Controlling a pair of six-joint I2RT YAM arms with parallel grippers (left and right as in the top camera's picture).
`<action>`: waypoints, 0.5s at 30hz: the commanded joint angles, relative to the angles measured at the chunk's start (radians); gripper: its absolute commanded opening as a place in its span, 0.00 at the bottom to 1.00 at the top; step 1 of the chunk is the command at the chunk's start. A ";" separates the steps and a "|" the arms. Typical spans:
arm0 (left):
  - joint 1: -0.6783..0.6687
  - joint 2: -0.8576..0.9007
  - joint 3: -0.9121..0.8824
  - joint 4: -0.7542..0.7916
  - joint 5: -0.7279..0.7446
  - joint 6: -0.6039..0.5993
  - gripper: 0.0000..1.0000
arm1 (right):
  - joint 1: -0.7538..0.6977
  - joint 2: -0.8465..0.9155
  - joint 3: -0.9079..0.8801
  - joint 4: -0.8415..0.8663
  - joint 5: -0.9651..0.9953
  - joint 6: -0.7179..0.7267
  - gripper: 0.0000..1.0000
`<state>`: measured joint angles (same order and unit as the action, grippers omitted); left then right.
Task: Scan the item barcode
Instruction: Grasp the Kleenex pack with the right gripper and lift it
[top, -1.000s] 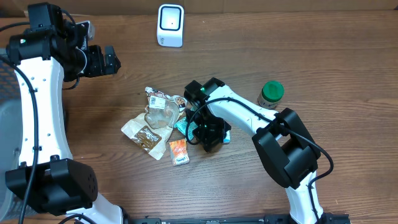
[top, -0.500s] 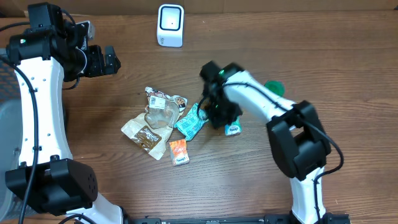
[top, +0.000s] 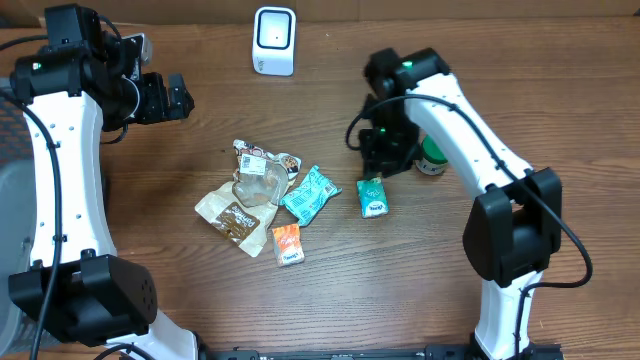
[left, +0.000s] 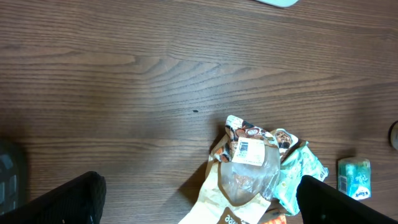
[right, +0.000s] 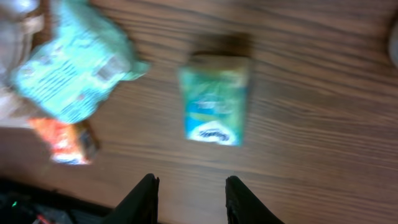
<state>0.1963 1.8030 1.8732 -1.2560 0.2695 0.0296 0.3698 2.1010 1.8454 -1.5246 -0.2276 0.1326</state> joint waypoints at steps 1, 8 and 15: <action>-0.007 0.009 0.001 0.001 0.011 0.016 1.00 | -0.010 -0.016 -0.116 0.051 0.017 0.021 0.33; -0.007 0.009 0.001 0.001 0.011 0.016 1.00 | -0.010 -0.016 -0.268 0.209 0.013 0.043 0.33; -0.007 0.009 0.001 0.001 0.011 0.016 1.00 | -0.010 -0.016 -0.367 0.312 0.021 0.043 0.33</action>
<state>0.1959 1.8030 1.8729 -1.2560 0.2695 0.0296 0.3550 2.1014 1.5166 -1.2369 -0.2169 0.1646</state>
